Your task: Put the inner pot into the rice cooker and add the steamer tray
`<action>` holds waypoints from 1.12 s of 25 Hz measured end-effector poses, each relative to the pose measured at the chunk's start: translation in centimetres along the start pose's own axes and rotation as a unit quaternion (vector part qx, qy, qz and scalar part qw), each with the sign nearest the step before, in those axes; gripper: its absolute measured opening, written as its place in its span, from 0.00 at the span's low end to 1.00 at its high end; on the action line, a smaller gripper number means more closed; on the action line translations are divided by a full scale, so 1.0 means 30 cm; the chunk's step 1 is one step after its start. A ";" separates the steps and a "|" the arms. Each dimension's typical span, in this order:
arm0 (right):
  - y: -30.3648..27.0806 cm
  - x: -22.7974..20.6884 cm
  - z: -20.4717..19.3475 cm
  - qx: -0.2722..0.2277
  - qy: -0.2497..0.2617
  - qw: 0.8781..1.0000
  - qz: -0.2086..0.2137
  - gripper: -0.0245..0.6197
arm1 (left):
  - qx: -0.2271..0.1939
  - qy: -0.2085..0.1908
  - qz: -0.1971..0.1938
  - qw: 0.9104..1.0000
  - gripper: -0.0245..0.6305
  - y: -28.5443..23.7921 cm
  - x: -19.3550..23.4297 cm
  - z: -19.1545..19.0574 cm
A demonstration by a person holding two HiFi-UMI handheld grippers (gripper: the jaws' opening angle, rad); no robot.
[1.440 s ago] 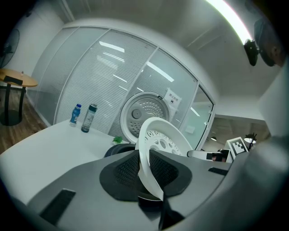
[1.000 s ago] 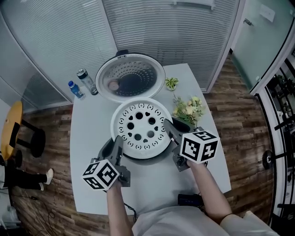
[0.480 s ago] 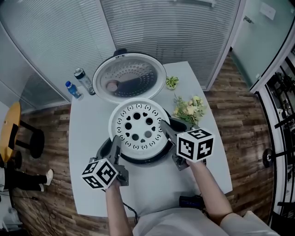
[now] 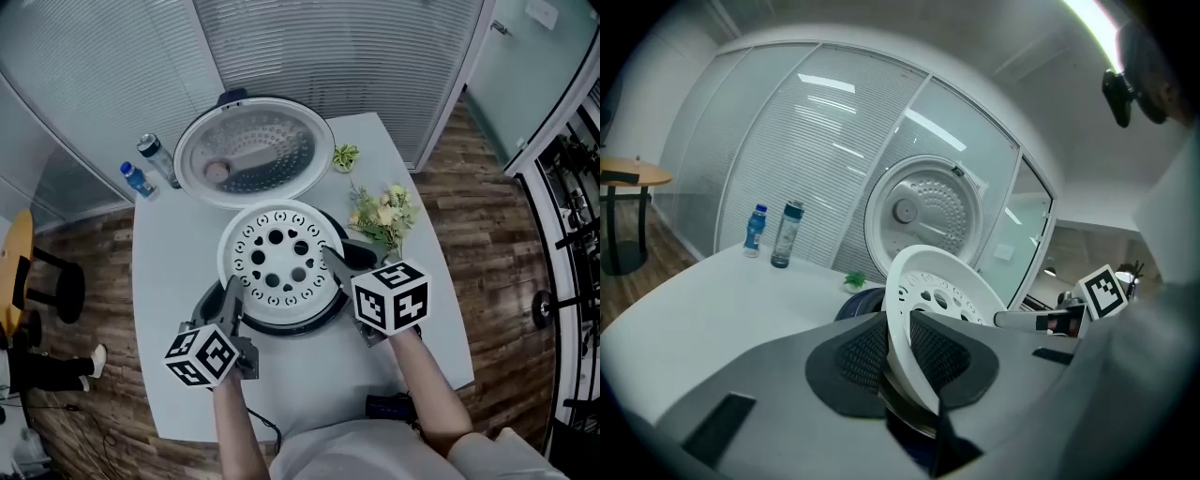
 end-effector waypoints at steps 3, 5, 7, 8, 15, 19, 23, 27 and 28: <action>-0.006 -0.004 -0.006 0.008 0.010 1.000 -0.006 0.17 | 0.012 -0.026 0.006 1.000 0.15 -0.012 -0.003 -0.007; -0.010 -0.004 -0.008 0.013 0.020 1.000 -0.014 0.17 | 0.019 -0.044 0.012 0.999 0.16 -0.020 -0.005 -0.009; -0.013 -0.002 -0.009 0.015 0.028 0.999 -0.022 0.17 | 0.026 -0.060 0.017 0.998 0.18 -0.027 -0.005 -0.011; -0.015 -0.001 -0.009 0.015 0.031 0.999 -0.024 0.17 | 0.029 -0.066 0.019 0.997 0.18 -0.029 -0.004 -0.012; -0.028 0.010 -0.017 0.016 0.074 0.996 -0.054 0.19 | 0.041 -0.103 0.040 0.993 0.21 -0.030 -0.004 -0.022; -0.030 0.006 -0.023 0.016 0.084 0.994 -0.061 0.20 | 0.047 -0.124 0.052 0.990 0.22 -0.034 -0.010 -0.033; -0.034 0.008 -0.025 0.021 0.100 0.992 -0.069 0.21 | 0.047 -0.136 0.056 0.988 0.23 -0.034 -0.012 -0.030; -0.039 0.003 -0.026 0.025 0.106 0.991 -0.074 0.22 | 0.050 -0.139 0.058 0.987 0.23 -0.038 -0.012 -0.033; -0.039 0.001 -0.027 0.026 0.110 0.991 -0.078 0.22 | 0.051 -0.140 0.059 0.987 0.23 -0.039 -0.014 -0.033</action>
Point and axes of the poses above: the fingertips, and each gripper's own axes: y backward along the fingers, x to its left, z out of its top, the point moved 5 cm from there along y, backward along the fingers, and after that the axes turned 5 degrees about -y, right-handed, at the moved point
